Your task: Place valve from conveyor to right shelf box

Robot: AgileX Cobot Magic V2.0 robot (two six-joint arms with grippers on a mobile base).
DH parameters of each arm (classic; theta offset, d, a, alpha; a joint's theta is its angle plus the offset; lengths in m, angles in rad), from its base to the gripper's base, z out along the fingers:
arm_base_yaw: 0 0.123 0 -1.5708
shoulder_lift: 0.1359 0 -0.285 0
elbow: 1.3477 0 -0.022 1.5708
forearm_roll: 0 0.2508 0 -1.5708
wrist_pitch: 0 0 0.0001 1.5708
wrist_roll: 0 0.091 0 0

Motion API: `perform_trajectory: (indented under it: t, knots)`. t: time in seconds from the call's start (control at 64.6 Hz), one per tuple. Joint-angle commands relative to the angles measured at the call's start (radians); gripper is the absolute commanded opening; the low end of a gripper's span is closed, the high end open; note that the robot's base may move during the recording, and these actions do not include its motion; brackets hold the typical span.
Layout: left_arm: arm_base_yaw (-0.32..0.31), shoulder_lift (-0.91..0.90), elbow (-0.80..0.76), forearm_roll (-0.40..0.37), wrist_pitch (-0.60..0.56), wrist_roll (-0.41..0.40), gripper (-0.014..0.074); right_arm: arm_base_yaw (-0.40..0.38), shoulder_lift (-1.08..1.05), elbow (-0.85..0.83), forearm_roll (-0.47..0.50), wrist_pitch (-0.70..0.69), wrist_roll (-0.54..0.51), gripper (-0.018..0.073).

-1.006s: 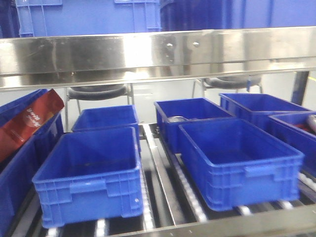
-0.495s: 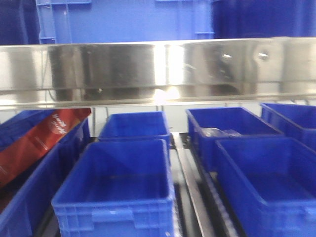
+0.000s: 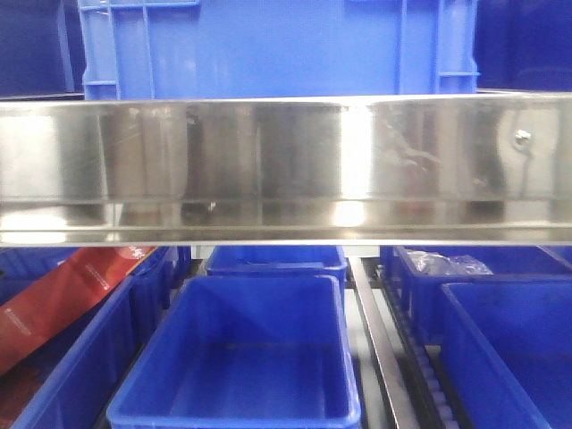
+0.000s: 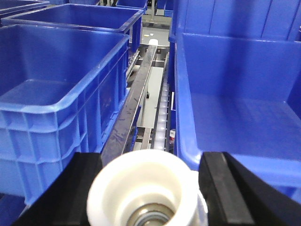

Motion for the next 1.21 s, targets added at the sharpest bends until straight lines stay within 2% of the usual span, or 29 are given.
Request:
perform_trajectory:
  t: [0.0,1.192]
  knots:
    - [-0.007,-0.008,-0.004,-0.004,-0.057,-0.001,-0.0111,-0.003,-0.008,-0.016,0.002,-0.075,-0.01,-0.0152]
    - [-0.007,-0.006,-0.004,-0.004,-0.057,-0.001,-0.0111,-0.003,-0.008,-0.016,0.002,-0.086,-0.01,-0.0152]
